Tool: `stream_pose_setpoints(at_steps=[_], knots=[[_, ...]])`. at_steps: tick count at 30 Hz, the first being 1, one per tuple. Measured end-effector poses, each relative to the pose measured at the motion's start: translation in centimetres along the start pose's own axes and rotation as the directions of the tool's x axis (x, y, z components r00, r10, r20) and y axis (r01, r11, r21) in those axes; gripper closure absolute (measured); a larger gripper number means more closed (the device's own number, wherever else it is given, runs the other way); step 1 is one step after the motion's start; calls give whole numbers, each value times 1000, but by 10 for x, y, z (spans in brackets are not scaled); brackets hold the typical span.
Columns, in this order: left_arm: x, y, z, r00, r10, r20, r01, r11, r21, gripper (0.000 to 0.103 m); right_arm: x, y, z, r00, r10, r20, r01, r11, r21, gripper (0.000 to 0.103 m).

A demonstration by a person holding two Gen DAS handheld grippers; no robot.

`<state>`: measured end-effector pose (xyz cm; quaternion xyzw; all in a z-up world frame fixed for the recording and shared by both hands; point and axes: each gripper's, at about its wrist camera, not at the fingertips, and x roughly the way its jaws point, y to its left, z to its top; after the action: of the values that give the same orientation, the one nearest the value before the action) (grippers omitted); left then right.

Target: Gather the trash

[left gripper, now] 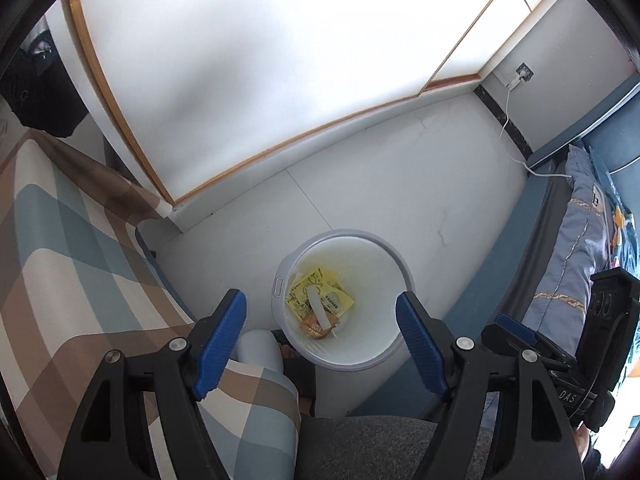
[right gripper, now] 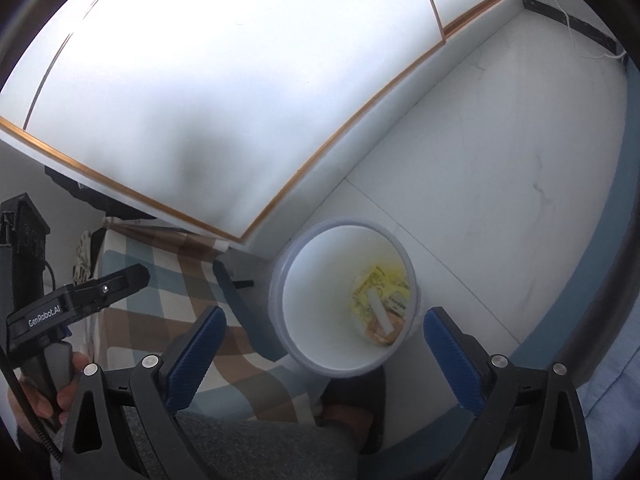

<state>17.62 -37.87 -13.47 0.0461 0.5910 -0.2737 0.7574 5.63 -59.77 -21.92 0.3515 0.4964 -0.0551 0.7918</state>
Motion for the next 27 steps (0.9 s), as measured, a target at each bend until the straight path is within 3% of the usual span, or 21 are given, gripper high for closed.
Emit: stream_pose_setpoints(at_steps=[8,14,21,27], knots=[[-49,12,-7,990,17,138,-14,1000,-25,29,-30,32,-2,997,7,78,-1,998,-69,2],[-90,29,-17,969,25,247,-7,997,-71,29,-59,67,-1,988,20,153,1,991,-136,1],[-146,62,-37,920,55,388,-1,990,-138,29,-94,131,-12,972,103,213,-37,956,-292,1],[-195,99,-59,854,130,504,-22,977,-214,28,-111,186,-29,949,208,235,-100,911,-401,1]])
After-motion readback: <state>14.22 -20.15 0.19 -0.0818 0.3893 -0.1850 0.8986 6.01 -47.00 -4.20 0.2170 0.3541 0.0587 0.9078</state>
